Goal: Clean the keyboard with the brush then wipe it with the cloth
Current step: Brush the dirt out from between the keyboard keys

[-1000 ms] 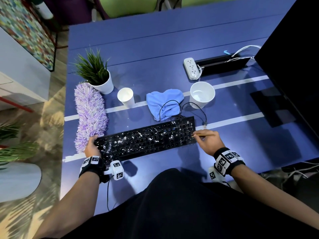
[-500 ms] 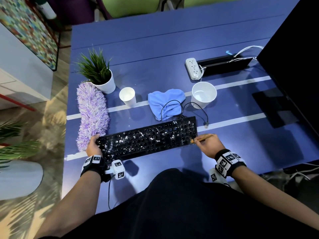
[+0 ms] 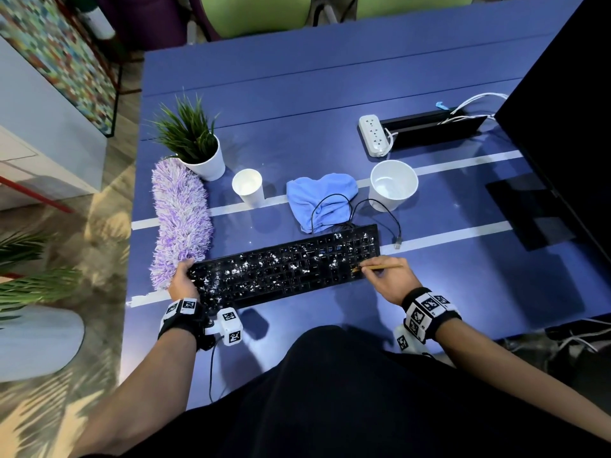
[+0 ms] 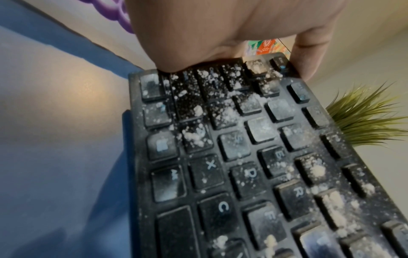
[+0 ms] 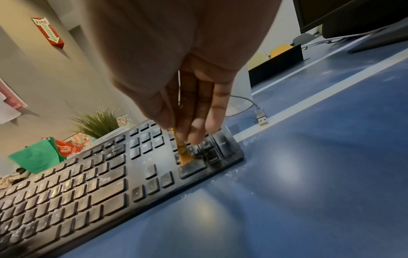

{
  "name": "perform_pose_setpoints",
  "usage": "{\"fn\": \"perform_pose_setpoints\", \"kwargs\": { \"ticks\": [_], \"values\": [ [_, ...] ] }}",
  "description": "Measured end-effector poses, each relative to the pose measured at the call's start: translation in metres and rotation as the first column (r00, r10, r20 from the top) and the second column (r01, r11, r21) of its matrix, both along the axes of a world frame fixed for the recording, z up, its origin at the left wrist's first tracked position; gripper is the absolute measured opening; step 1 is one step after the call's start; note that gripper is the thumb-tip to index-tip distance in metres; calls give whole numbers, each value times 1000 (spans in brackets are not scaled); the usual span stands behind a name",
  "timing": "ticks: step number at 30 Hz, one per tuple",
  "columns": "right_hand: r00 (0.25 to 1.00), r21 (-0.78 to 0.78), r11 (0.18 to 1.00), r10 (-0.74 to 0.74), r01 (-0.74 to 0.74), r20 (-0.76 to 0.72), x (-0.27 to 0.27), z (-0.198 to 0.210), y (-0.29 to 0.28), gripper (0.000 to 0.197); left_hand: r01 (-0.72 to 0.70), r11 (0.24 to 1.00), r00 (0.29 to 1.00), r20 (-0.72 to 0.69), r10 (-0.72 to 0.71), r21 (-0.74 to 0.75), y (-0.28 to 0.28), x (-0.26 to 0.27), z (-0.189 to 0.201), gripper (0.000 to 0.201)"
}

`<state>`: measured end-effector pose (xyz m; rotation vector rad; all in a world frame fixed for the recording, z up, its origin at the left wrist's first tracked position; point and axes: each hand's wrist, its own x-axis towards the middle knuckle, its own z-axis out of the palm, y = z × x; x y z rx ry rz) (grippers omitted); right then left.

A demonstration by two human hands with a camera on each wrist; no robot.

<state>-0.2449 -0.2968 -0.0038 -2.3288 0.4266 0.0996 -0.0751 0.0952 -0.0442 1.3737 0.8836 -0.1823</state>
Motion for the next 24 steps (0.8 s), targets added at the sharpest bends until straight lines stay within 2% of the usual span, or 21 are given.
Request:
{"fn": "perform_pose_setpoints", "kwargs": {
  "ticks": [3, 5, 7, 8, 11, 13, 15, 16, 18, 21, 22, 24],
  "values": [
    [986, 39, 987, 157, -155, -54, 1, -2, 5, 15, 3, 1000, 1000, 0, -3, 7, 0, 1, 0, 38],
    [996, 48, 996, 82, -81, -27, 2, -4, 5, 13, -2, 1000, 1000, -9, 2, 2, -1, 1, 0, 37],
    [998, 21, 999, -42, 41, 48, 5, -6, 3, 12, 16, 1000, 1000, -6, -16, 1, 6, 5, -7, 38],
    [994, 9, 998, -55, 55, 98, 6, -3, 2, 11, 24, 1000, 1000, -15, -24, 1, 10, 7, -13, 40],
    [986, -12, 1000, -10, 12, 165, 8, 2, 3, 12, 29, 999, 999, -32, -30, -12, 28, 16, -43, 40],
    [997, -19, 998, 64, -63, 42, 6, 0, 4, 15, 35, 998, 999, -36, -37, -46, 38, 23, -62, 48],
    [997, -24, 997, 72, -73, -16, 3, -4, 6, 16, 35, 997, 999, -39, -38, -71, 37, 23, -61, 54],
    [999, -15, 999, 34, -34, 12, 2, -6, 6, 14, 37, 997, 999, -27, -38, -63, 39, 24, -65, 53],
    [999, -7, 1000, -20, 21, 38, 4, -7, 4, 14, 35, 998, 999, -38, -37, -51, 29, 17, -43, 43],
    [993, -73, 993, 87, -93, -82, 6, -5, 3, 19, 27, 999, 998, -52, -28, -31, 18, 11, -27, 36],
    [996, -83, 994, 69, -73, -53, 7, -3, 3, 19, 36, 999, 998, -54, -37, -21, 17, 10, -26, 36],
    [995, -52, 999, 1, 4, 104, 9, 2, 6, 15, 35, 999, 998, -44, -35, -8, 16, 10, -25, 34]
  ]
}}
